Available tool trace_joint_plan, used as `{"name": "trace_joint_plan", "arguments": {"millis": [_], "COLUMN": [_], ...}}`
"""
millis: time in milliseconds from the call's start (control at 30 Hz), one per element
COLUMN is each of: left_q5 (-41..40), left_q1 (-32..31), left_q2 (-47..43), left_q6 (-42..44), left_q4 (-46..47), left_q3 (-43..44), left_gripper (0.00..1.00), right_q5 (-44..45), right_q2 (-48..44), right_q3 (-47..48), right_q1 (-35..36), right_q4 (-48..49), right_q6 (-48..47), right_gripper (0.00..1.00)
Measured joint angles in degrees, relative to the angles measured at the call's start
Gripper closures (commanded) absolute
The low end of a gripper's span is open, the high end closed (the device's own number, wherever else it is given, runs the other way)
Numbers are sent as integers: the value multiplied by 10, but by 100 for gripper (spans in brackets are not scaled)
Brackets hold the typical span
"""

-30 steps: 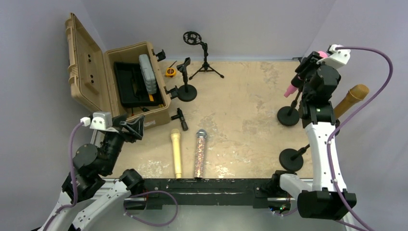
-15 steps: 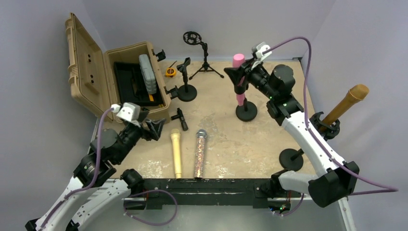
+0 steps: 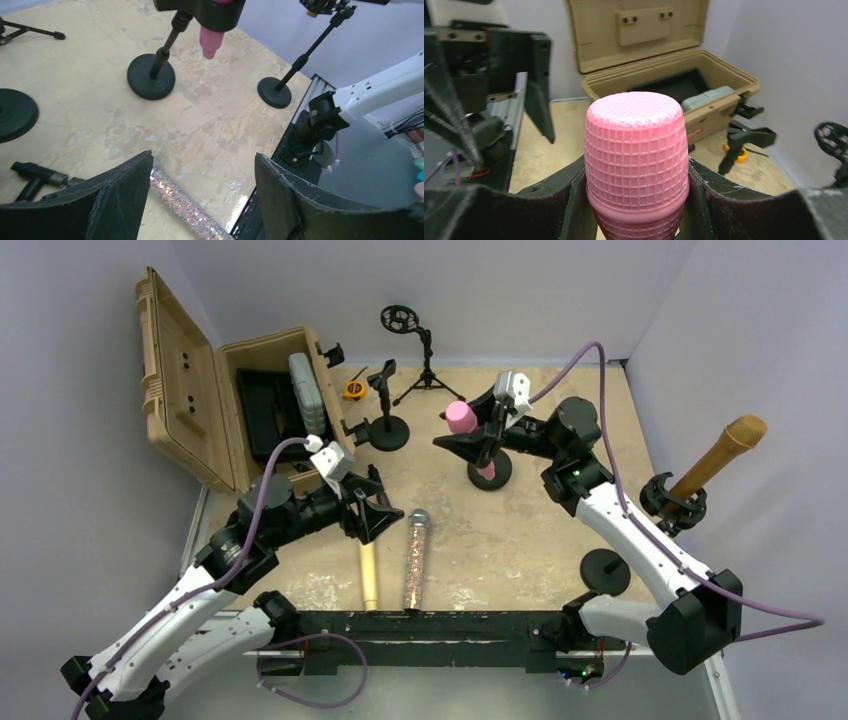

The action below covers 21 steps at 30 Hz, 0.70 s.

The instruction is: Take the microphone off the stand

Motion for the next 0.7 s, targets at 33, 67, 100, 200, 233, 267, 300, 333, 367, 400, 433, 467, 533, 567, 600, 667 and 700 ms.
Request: {"name": "trace_joint_plan", "arguments": {"millis": [33,67,100,200,233,267,300,333,367,400,433,467,533,567,600,667,700], "left_q5": [7,11,14,19,19,19,19,19,20,20,20,20,17,12,9,16,21], "left_q1": [0,0,-1,-3,-4,-5,-5,-6,-7,-7,-8,-8,-8,-8,-6,6,15], "left_q2": [7,11,17,37,43,50,57,64,71,76,83,91,105,114,123,140,148], "left_q6": [-10,-18,-27,-51,-55,-61,-65,-68,-68,-68,-67,-63,-50,-43,-35,-28,-26], "left_q4": [11,19,30,55,60,65,69,70,72,72,72,71,66,62,61,65,72], "left_q3": [0,0,0,0,0,0,0,1,4,7,12,21,42,57,72,100,109], "left_gripper": [28,28,28,28,28,28,28,27,25,24,22,19,14,14,13,13,12], "right_q5": [-16,-31,-47,-82,-92,-104,-114,-122,-132,-141,-146,-153,-159,-159,-158,-151,-145], "right_q2": [0,-2,-2,-5,-6,-6,-6,-6,-6,-6,-6,-6,-6,-6,-6,-7,-8], "right_q3": [-3,-6,-8,-11,-12,-12,-13,-14,-16,-19,-22,-26,-33,-36,-39,-45,-48], "right_q1": [1,2,3,5,5,5,5,5,5,5,5,5,5,7,7,7,7], "right_q4": [7,12,16,25,28,32,36,42,49,57,64,74,89,96,103,119,125], "right_q6": [0,0,0,0,0,0,0,2,5,7,9,11,15,18,22,30,34], "right_gripper": [100,100,100,100,100,100,100,100,100,100,100,100,99,97,96,93,91]}}
